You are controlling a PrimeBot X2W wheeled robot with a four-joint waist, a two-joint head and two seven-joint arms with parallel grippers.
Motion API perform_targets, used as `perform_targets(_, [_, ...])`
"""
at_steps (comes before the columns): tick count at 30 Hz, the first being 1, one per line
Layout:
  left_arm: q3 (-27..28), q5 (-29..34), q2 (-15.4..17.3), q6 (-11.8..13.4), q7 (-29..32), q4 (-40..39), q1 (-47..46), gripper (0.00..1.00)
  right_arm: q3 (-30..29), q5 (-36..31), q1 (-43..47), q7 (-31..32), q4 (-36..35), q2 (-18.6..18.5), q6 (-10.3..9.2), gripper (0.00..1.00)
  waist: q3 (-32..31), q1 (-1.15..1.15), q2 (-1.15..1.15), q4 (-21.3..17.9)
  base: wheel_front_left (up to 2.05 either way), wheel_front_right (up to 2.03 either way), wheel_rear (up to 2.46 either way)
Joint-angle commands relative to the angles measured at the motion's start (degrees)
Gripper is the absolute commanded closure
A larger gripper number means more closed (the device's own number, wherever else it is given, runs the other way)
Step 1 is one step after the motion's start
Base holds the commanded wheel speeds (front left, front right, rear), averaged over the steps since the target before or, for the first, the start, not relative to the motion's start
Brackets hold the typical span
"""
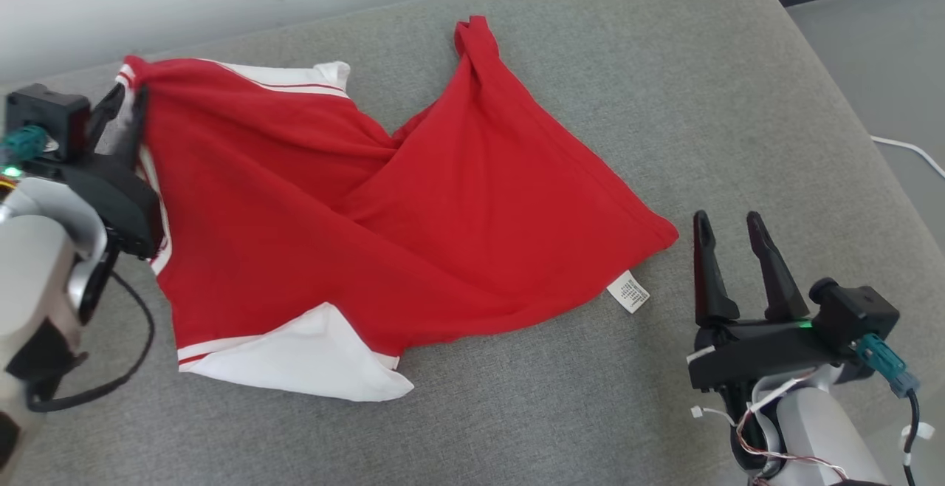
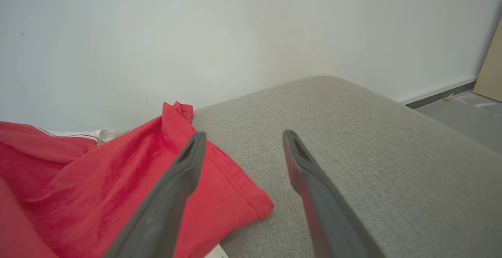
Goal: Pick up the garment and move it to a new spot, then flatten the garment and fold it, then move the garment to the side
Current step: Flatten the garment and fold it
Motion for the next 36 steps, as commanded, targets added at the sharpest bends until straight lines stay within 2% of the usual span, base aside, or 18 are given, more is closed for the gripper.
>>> perform_targets(1, [0.05, 0.09, -0.64, -0.06, -0.55, 0.37, 0.36, 0.0, -0.36, -0.09, 0.89, -0.26, 0.1, -0.3, -0.1, 0.0, -0.68, 0.0, 0.0, 0.89, 0.0, 0.0, 0.0])
perform_targets(6, [1.38, 0.13, -1.85, -0.66, -1.08, -1.06, 2.33, 0.0, -1.53, -0.19, 2.67, -0.26, 0.37, -0.35, -0.1, 0.0, -2.97, 0.0, 0.0, 3.38, 0.0, 0.0, 0.0])
perform_targets(10, [3.31, -2.37, -2.7, -1.28, -1.07, -5.29, 6.63, 0.0, -2.26, -0.14, 4.32, -0.26, 0.41, -0.03, -0.1, 0.0, -4.54, 0.0, 0.0, 5.51, 0.0, 0.0, 0.0])
perform_targets(12, [2.56, -3.5, -2.75, -1.84, -0.3, -7.83, 9.1, 0.0, -2.5, -0.17, 4.98, -0.26, 0.51, 0.04, -0.1, 0.0, -5.0, 0.0, 0.0, 6.49, 0.0, 0.0, 0.0])
perform_targets(15, [1.2, -5.51, -2.72, -2.1, 2.53, -11.17, 11.12, 0.0, -2.62, -0.15, 5.28, -0.25, 0.58, 0.0, -0.1, 0.0, -5.2, 0.0, 0.0, 7.29, 0.0, 0.0, 0.0])
perform_targets(17, [-0.72, -8.18, -2.36, -2.34, 6.63, -15.64, 13.25, 0.0, -2.55, -0.09, 5.17, -0.24, 0.59, -0.01, -0.1, 0.0, -5.19, 0.0, 0.0, 7.84, 0.0, 0.0, 0.0])
perform_targets(20, [-4.23, -11.99, 0.49, -2.14, 12.76, -23.4, 15.41, 0.0, -2.09, -0.16, 4.5, -0.16, 0.57, 0.26, -0.1, 0.0, -5.02, 0.0, 0.0, 8.11, 0.0, 0.0, 0.0])
perform_targets(24, [-7.28, -14.45, 2.92, -2.17, 17.07, -30.04, 16.71, 0.0, -1.18, 0.12, 3.63, -0.17, 1.05, 0.5, -0.1, 0.0, -4.58, 0.0, 0.0, 7.61, 0.0, 0.0, 0.0])
perform_targets(27, [-8.98, -14.35, 4.64, -2.17, 18.72, -31.58, 16.84, 0.0, -0.33, 0.55, 3.15, -0.18, 1.49, 0.79, -0.1, 0.0, -4.34, 0.0, 0.0, 6.53, 0.0, 0.0, 0.0])
perform_targets(36, [-10.53, -14.01, 3.59, -2.19, 18.37, -29.22, 16.93, 0.0, -0.16, 1.26, 2.67, -0.24, 2.32, 0.85, -0.1, 0.0, -3.48, 0.0, 0.0, 2.69, 0.0, 0.0, 0.0])
